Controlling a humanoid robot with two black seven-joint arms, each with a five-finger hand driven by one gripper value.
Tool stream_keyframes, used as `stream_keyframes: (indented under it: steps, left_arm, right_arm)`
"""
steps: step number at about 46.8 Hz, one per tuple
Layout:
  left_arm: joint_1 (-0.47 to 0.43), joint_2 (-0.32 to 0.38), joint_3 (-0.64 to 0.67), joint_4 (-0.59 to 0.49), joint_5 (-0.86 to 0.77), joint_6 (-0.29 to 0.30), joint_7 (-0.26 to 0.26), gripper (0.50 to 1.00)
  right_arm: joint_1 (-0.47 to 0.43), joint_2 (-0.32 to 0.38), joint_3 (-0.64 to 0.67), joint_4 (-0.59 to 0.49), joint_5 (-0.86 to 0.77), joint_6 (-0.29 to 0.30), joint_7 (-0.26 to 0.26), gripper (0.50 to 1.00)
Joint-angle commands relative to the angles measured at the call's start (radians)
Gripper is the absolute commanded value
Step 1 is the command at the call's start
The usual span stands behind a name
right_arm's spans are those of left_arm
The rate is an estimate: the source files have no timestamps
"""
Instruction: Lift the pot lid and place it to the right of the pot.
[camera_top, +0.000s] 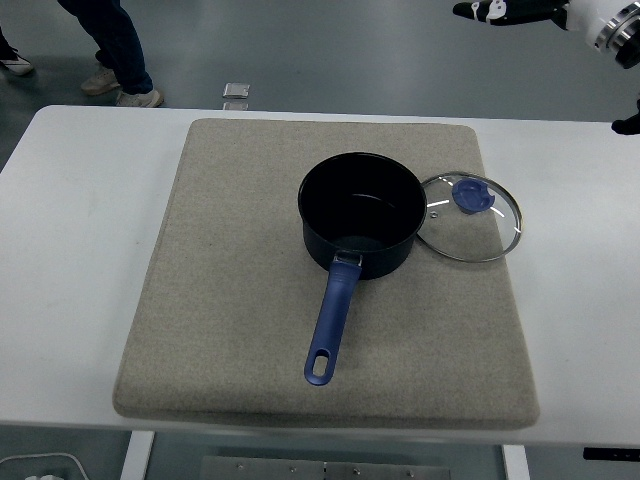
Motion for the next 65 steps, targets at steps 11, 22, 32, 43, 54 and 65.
stream_keyframes:
  steps: [11, 22, 32, 43, 54, 65]
  left_arm:
    - [0.0, 0.0, 0.0, 0.001, 0.0, 0.0, 0.001, 1.0]
    - [0.0, 0.0, 0.0, 0.001, 0.0, 0.0, -0.001, 1.0]
    - [0.0, 0.0, 0.0, -0.001, 0.0, 0.0, -0.001, 1.0]
    - [0.0, 0.0, 0.0, 0.001, 0.0, 0.0, 0.001, 1.0]
    - [0.0, 0.0, 0.0, -0.001, 0.0, 0.0, -0.001, 1.0]
    - [0.0, 0.0, 0.0, -0.001, 0.0, 0.0, -0.001, 1.0]
  right_arm:
    - [-0.067, 0.025, 0.004, -0.01, 0.253, -0.065, -0.003, 0.919]
    - [-0.142, 0.039, 0.002, -0.008, 0.358, -0.103, 0.0, 0.919]
    - [-0.205, 0.069, 0.004, -0.008, 0.364, -0.126, 0.007, 0.919]
    - [-0.223, 0.091, 0.015, -0.009, 0.378, -0.181, -0.002, 0.919]
    - [-0.209, 0.079, 0.064, -0.018, 0.505, -0.201, -0.068, 0.919]
    - [-0.222, 0.094, 0.07, -0.018, 0.583, -0.201, -0.092, 0.919]
